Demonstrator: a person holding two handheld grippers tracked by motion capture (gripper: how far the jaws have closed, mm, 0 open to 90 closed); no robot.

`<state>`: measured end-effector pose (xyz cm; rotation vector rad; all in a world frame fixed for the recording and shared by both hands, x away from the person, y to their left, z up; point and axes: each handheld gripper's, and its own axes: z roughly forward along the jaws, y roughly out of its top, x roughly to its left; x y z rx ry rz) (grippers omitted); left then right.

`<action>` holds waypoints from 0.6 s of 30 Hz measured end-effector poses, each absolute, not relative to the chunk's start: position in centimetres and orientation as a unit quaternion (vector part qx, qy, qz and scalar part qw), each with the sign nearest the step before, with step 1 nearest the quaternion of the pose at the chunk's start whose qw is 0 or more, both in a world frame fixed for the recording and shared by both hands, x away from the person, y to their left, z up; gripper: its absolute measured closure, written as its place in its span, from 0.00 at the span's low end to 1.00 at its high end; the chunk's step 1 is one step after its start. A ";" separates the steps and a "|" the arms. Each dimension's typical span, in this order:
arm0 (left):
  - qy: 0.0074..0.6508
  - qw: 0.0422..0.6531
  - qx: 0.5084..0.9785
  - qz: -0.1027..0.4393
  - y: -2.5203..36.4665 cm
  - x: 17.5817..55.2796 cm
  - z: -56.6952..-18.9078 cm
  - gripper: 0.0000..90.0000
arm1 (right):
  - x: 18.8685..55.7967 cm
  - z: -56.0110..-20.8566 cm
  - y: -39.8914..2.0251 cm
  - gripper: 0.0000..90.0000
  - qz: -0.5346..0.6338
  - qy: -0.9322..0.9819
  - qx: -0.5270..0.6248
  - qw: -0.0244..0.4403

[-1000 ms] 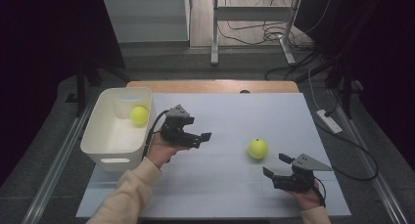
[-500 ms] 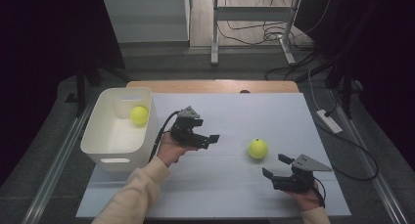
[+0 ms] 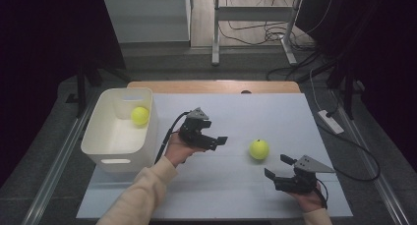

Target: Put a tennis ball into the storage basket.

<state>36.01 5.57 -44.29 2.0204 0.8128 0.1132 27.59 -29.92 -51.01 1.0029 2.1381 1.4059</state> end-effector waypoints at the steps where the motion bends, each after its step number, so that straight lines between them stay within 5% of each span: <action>1: 0.330 0.462 0.822 0.045 5.5 36.0 -44.3 0.12 | 27.6 -51.0 -29.9 0.17 0.502 0.763 0.357 0.195; 18: 0.319 0.457 0.830 0.037 3.6 36.6 -45.2 0.12 | 27.5 -50.8 -29.9 0.17 0.505 0.762 0.354 0.198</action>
